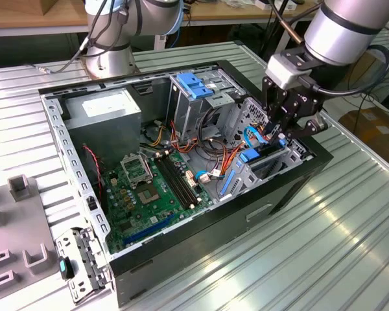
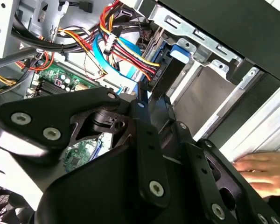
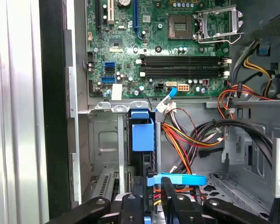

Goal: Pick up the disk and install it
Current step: 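Insert the second disk wire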

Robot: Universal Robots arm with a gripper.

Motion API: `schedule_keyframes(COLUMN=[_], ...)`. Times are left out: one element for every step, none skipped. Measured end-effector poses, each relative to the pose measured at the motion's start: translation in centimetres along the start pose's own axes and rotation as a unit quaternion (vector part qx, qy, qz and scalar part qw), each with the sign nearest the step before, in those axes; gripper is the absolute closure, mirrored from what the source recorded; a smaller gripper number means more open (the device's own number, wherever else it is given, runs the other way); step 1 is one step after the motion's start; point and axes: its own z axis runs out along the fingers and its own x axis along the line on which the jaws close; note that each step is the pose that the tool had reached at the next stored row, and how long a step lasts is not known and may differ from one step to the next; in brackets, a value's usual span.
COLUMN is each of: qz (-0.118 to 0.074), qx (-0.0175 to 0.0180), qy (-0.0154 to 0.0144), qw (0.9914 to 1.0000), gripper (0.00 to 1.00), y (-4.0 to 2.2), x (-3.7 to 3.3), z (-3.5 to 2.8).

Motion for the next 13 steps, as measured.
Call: schedule_keyframes(qz=[0.000, 0.000, 0.000, 0.000, 0.000, 0.000, 0.000, 0.000, 0.000, 0.000, 0.000, 0.000, 0.000], qx=[0.0000, 0.0000, 0.0000, 0.0000, 0.0000, 0.0000, 0.0000, 0.0000, 0.0000, 0.0000, 0.0000, 0.0000, 0.0000], qy=[0.0001, 0.0001, 0.0001, 0.0001, 0.0001, 0.0002, 0.0001, 0.0001, 0.0002, 0.0001, 0.0001, 0.0001, 0.0001], qw=[1.00000, 1.00000, 1.00000, 1.00000, 1.00000, 1.00000, 1.00000, 1.00000, 1.00000, 1.00000, 1.00000, 1.00000, 1.00000], gripper=[0.72, 0.72, 0.78, 0.85, 0.89, 0.89, 0.89, 0.89, 0.89, 0.89, 0.89, 0.89, 0.89], y=[0.00, 0.00, 0.00, 0.00, 0.00, 0.00, 0.00, 0.00, 0.00, 0.00, -0.01, 0.00, 0.00], x=[0.00, 0.00, 0.00, 0.00, 0.00, 0.00, 0.00, 0.00, 0.00, 0.00, 0.00, 0.00, 0.00], z=[-0.01, -0.02, -0.02, -0.02, -0.03, -0.03, -0.03, -0.04, -0.04, -0.04, -0.05, -0.06, -0.06])
